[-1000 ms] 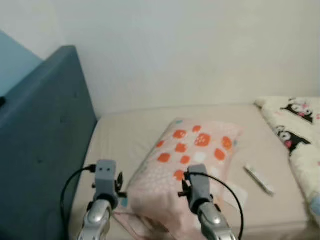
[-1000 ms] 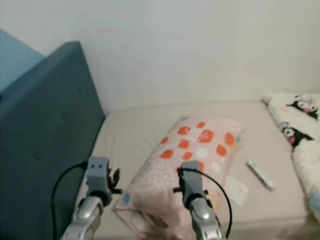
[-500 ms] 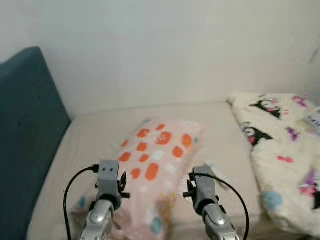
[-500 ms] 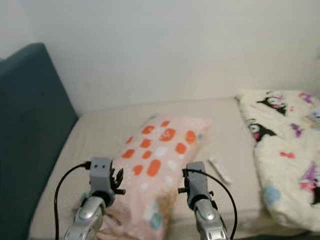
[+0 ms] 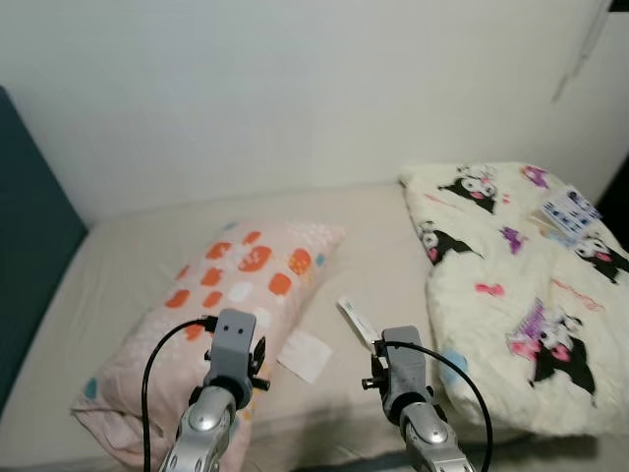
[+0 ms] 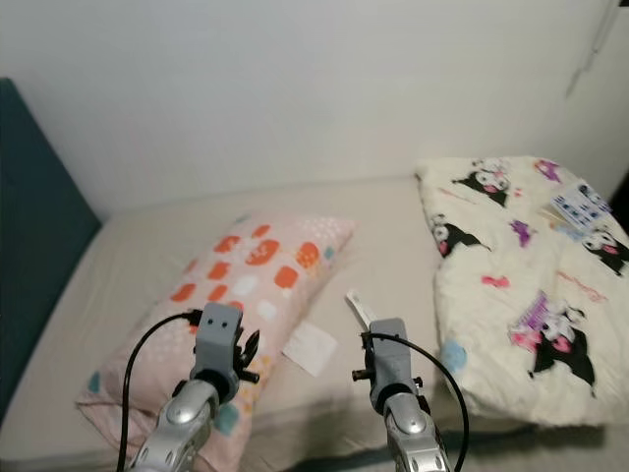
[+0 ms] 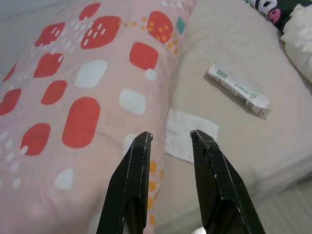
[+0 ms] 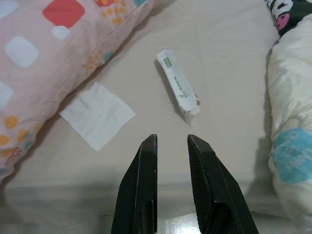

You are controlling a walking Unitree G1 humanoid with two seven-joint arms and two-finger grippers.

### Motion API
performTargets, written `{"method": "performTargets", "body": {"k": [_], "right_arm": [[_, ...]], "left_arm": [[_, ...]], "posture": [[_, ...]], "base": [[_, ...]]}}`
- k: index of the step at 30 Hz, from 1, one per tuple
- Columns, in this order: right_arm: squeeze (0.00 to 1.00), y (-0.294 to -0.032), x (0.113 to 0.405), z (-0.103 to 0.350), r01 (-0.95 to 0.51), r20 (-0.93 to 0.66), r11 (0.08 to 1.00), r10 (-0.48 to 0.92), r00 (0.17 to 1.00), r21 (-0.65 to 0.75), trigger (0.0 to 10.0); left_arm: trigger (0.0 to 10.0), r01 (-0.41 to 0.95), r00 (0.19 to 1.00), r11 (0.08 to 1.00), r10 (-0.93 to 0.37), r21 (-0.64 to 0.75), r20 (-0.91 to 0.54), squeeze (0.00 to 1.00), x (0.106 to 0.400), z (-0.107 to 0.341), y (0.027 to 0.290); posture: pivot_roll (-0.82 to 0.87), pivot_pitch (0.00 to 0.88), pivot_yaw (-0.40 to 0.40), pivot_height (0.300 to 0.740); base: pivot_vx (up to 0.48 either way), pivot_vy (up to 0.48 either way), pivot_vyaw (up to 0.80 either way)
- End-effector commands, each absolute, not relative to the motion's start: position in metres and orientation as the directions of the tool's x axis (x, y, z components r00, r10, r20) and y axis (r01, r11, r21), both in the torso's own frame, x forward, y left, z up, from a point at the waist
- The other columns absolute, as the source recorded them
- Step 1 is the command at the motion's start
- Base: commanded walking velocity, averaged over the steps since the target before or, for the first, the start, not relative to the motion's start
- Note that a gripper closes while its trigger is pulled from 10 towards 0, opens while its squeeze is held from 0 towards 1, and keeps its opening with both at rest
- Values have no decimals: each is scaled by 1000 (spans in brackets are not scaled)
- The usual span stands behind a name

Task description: Clean up the room

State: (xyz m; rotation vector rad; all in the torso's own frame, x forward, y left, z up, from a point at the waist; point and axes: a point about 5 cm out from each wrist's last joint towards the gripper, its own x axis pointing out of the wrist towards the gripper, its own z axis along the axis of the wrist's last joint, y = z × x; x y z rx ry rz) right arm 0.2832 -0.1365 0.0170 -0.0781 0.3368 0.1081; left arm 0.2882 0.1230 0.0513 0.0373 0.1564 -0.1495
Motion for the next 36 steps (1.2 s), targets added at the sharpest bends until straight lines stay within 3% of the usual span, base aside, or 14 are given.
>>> {"method": "performTargets", "body": {"k": [1, 13, 36], "right_arm": [[0, -130, 282, 16, -125, -337, 992, 105, 935, -36, 10000], [0, -130, 284, 17, -126, -333, 991, 107, 937, -36, 10000], [0, -131, 285, 19, -131, -328, 991, 114, 938, -32, 10000]], "left_arm": [[10000, 122, 978, 992, -114, 40, -173, 0, 286, 48, 132], [10000, 32, 987, 999, -33, -12, -159, 0, 291, 51, 141], [10000, 32, 985, 999, -32, -4, -172, 0, 291, 50, 138]], "posture": [[-5, 63, -1, 740], [-8, 54, -3, 740], [-16, 41, -5, 740]], "base": [[0, 0, 0], [0, 0, 0], [0, 0, 0]]}}
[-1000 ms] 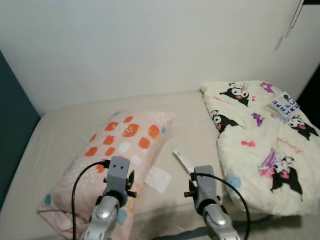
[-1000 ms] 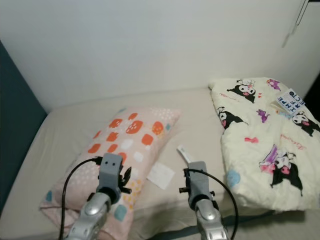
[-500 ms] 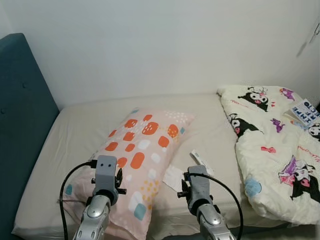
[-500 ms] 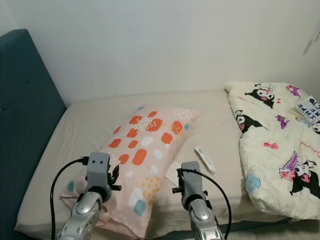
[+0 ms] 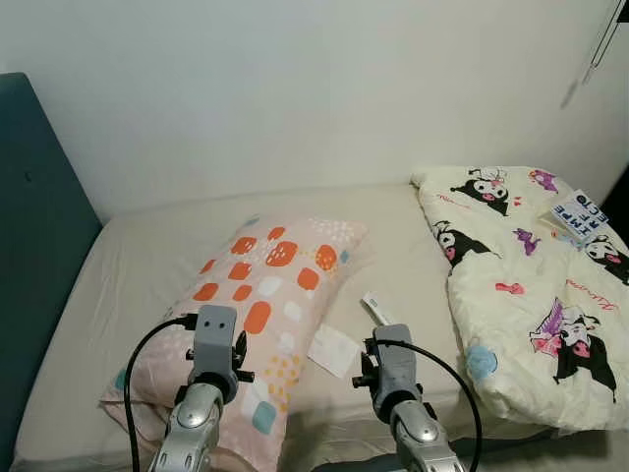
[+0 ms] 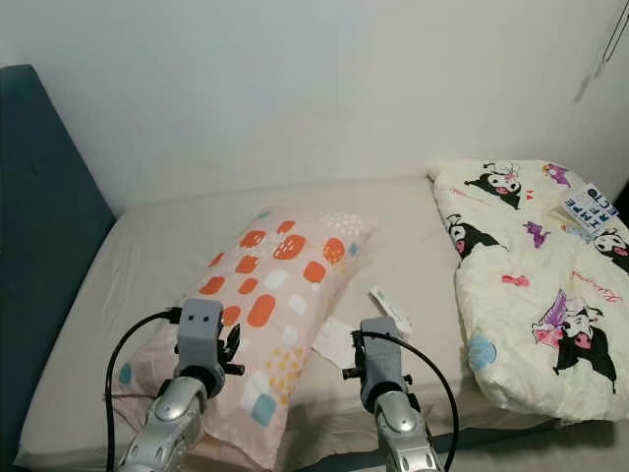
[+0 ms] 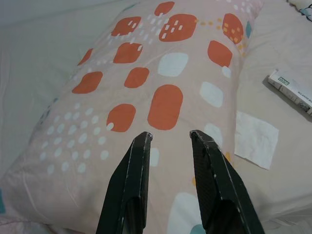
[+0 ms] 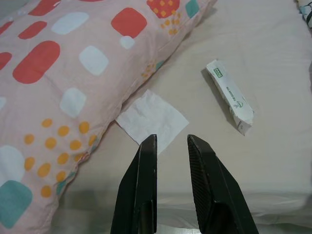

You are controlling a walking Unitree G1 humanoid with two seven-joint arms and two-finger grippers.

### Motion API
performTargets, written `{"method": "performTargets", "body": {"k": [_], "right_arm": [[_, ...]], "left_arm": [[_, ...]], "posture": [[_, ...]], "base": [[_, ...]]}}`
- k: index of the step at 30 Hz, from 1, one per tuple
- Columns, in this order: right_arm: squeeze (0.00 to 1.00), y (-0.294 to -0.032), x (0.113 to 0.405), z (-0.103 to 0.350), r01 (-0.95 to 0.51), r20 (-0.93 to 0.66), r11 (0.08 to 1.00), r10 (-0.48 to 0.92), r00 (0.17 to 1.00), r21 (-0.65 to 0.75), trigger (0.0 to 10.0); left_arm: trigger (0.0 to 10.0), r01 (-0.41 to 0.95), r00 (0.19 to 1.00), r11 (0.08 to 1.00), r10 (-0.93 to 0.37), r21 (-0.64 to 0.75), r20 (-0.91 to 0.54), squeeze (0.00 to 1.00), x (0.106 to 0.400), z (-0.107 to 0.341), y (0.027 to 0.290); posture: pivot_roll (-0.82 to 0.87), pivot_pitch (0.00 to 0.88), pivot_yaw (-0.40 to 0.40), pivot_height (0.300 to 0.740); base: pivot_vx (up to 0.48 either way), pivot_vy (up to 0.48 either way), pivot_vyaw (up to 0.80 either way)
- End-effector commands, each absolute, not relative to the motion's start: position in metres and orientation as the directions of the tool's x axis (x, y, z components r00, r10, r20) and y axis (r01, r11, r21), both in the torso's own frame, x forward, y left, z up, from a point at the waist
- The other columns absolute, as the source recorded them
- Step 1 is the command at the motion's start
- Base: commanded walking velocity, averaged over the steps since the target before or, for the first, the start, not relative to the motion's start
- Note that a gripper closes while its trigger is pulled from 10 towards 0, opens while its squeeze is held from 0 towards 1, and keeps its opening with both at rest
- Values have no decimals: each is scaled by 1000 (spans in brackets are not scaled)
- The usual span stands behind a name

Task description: Clean up the room

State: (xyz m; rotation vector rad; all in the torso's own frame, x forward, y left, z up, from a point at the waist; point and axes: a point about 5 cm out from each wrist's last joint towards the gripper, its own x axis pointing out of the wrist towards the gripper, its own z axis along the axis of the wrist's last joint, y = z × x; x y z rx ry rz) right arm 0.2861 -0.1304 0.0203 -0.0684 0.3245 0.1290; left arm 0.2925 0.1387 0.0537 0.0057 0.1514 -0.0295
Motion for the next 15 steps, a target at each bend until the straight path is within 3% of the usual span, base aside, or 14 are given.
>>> {"method": "performTargets", "body": {"k": [1, 8, 15], "right_arm": [[0, -131, 285, 19, -131, -328, 991, 114, 938, -32, 10000], [0, -131, 286, 20, -153, -327, 986, 123, 937, -67, 10000], [0, -129, 286, 20, -156, -327, 985, 123, 937, -76, 10000]], "left_arm": [[10000, 32, 985, 999, -32, -4, -172, 0, 291, 50, 138], [10000, 30, 985, 1000, -30, -4, -168, 0, 291, 50, 137], [10000, 28, 987, 1000, -28, -4, -161, 0, 291, 52, 137]], "posture": [[-16, 41, -5, 740], [-16, 45, -7, 740], [-14, 47, -5, 740]], "base": [[0, 0, 0], [0, 0, 127], [0, 0, 800]]}}
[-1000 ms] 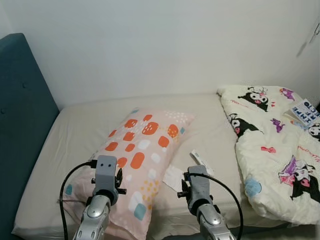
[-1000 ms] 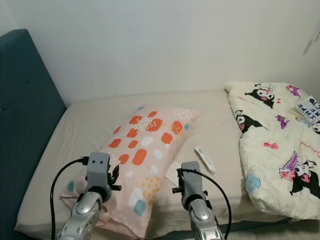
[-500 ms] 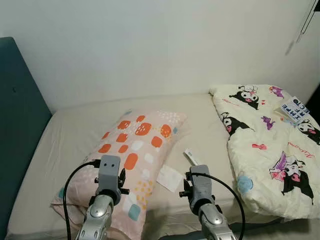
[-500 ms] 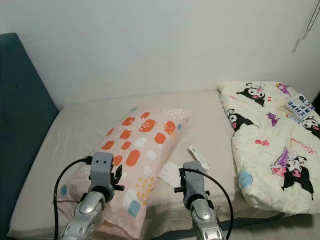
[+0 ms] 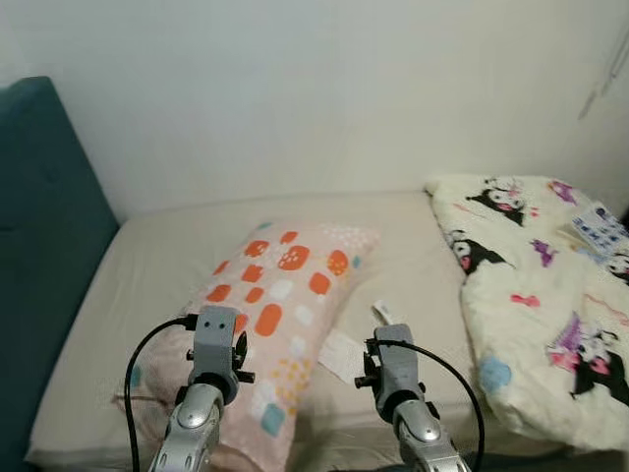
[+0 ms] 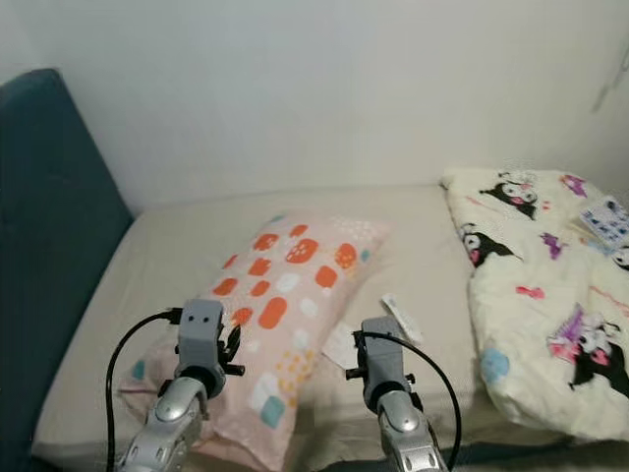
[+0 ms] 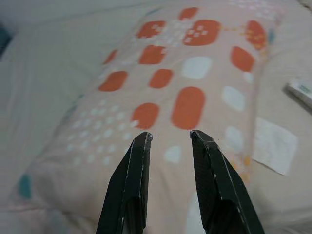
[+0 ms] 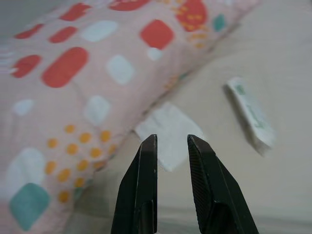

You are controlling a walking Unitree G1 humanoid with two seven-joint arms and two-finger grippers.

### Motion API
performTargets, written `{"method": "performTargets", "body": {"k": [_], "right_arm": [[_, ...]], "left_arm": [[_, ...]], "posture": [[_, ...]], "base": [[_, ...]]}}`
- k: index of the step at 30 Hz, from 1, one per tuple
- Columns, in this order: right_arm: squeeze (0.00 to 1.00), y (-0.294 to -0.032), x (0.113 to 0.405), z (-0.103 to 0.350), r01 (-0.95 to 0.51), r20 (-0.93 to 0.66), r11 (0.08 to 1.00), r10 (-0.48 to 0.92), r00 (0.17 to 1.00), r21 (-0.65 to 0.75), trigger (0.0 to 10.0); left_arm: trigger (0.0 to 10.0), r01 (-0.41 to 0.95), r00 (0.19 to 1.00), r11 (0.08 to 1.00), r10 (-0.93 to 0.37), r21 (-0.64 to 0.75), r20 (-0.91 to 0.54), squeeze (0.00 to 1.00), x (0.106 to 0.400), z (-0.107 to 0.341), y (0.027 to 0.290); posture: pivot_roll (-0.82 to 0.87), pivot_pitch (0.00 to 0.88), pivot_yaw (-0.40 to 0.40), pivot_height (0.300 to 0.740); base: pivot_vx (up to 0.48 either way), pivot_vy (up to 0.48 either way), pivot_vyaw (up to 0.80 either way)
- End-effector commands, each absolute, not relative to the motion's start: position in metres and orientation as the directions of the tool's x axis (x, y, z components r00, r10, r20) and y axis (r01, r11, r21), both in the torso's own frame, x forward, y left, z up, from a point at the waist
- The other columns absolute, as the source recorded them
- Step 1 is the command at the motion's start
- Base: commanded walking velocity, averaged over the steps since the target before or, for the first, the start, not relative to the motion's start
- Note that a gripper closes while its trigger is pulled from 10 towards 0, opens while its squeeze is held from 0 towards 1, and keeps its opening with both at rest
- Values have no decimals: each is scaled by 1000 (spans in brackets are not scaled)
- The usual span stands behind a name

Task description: Clean up the room

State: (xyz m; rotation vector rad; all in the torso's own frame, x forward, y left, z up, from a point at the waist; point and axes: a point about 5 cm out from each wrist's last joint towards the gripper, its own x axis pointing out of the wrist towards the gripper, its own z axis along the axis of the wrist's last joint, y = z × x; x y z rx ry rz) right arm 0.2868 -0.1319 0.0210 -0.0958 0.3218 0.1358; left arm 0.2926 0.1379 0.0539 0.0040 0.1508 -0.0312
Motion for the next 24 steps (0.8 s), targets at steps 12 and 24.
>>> {"method": "performTargets", "body": {"k": [12, 24], "right_arm": [[0, -131, 287, 21, -149, -326, 986, 118, 938, -71, 10000], [0, -130, 287, 21, -152, -324, 986, 122, 938, -71, 10000]], "left_arm": [[10000, 38, 987, 999, -39, -4, -153, 0, 292, 54, 136], [10000, 32, 987, 999, -32, -3, -155, 0, 292, 53, 137]], "posture": [[-14, 53, -1, 740], [-12, 56, -2, 740]], "base": [[0, 0, 800], [0, 0, 800]]}}
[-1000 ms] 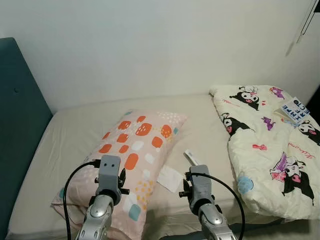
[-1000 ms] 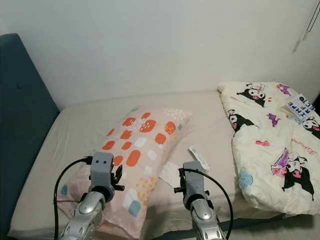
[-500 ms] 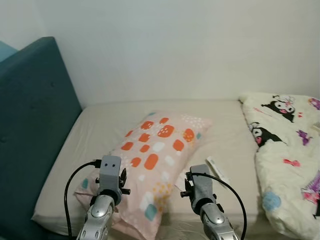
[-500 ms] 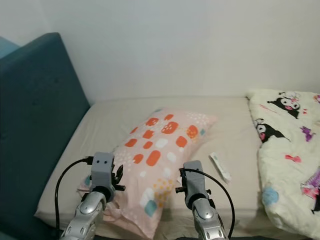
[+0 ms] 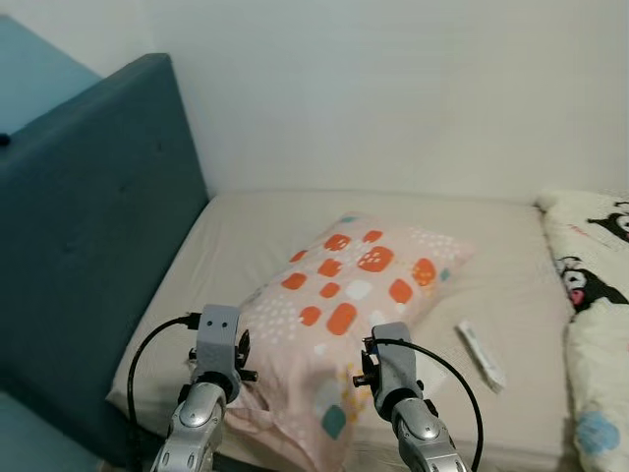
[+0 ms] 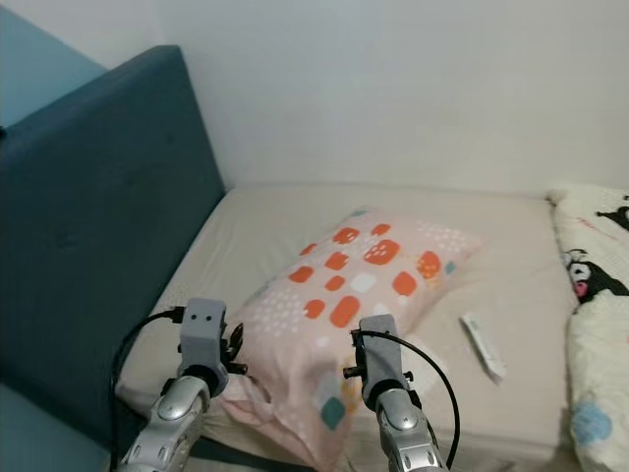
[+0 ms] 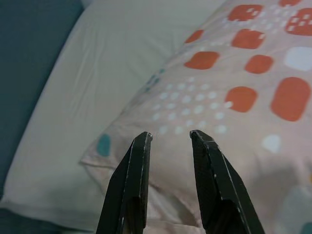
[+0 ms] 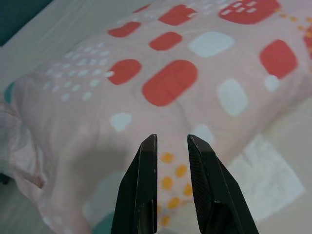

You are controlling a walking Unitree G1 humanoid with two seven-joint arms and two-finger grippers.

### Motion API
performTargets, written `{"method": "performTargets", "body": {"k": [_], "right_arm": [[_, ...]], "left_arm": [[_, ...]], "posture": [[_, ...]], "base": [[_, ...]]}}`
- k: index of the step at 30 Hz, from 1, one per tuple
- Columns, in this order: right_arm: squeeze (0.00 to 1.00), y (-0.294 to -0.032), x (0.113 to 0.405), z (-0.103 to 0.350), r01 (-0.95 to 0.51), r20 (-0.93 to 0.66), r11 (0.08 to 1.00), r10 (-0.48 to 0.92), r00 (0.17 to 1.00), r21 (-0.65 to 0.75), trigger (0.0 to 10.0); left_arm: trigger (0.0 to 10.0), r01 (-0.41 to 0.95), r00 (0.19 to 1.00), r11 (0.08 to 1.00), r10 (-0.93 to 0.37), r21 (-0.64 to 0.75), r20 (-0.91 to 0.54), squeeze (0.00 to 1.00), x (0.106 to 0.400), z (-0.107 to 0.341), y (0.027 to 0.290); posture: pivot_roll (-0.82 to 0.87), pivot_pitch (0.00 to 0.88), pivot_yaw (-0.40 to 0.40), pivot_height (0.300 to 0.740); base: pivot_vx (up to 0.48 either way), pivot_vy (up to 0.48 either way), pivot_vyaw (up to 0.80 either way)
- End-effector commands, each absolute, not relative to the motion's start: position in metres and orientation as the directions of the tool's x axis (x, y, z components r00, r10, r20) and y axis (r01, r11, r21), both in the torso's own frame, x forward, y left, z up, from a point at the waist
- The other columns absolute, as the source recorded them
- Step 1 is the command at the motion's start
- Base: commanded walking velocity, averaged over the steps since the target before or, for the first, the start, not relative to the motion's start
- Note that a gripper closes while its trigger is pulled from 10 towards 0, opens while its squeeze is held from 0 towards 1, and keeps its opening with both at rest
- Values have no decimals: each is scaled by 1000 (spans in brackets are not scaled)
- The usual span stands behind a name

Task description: Clean up the room

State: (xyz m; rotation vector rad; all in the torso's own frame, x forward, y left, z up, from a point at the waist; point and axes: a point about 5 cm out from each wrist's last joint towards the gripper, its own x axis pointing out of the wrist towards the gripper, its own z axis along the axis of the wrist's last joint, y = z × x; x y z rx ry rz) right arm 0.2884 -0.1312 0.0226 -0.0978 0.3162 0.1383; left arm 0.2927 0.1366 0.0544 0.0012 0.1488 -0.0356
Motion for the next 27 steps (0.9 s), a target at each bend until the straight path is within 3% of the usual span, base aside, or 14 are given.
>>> {"method": "performTargets", "body": {"k": [1, 7, 14, 19, 27], "right_arm": [[0, -130, 287, 21, -152, -324, 986, 122, 938, -70, 10000], [0, -130, 287, 22, -152, -322, 986, 122, 939, -71, 10000], [0, -130, 287, 23, -139, -305, 989, 117, 945, -52, 10000], [0, -130, 287, 24, -137, -300, 989, 116, 947, -50, 10000], [0, -130, 288, 25, -132, -297, 990, 111, 948, -49, 10000]], "left_arm": [[10000, 31, 988, 999, -32, -5, -153, 0, 291, 54, 137], [10000, 35, 988, 999, -36, -4, -147, 0, 291, 54, 137], [10000, 53, 992, 999, -53, -2, -115, 0, 290, 58, 138], [10000, 48, 992, 999, -47, 2, -118, 0, 290, 58, 138], [10000, 26, 988, 1000, -28, -13, -151, 0, 292, 54, 139]], "posture": [[-11, 56, -2, 740], [-11, 58, -1, 740], [-10, 58, 0, 740], [-10, 58, 1, 740], [-11, 61, 3, 740]], "base": [[0, 0, 800], [0, 0, 783], [0, 0, 0], [0, -468, 0], [0, 0, 0]]}}
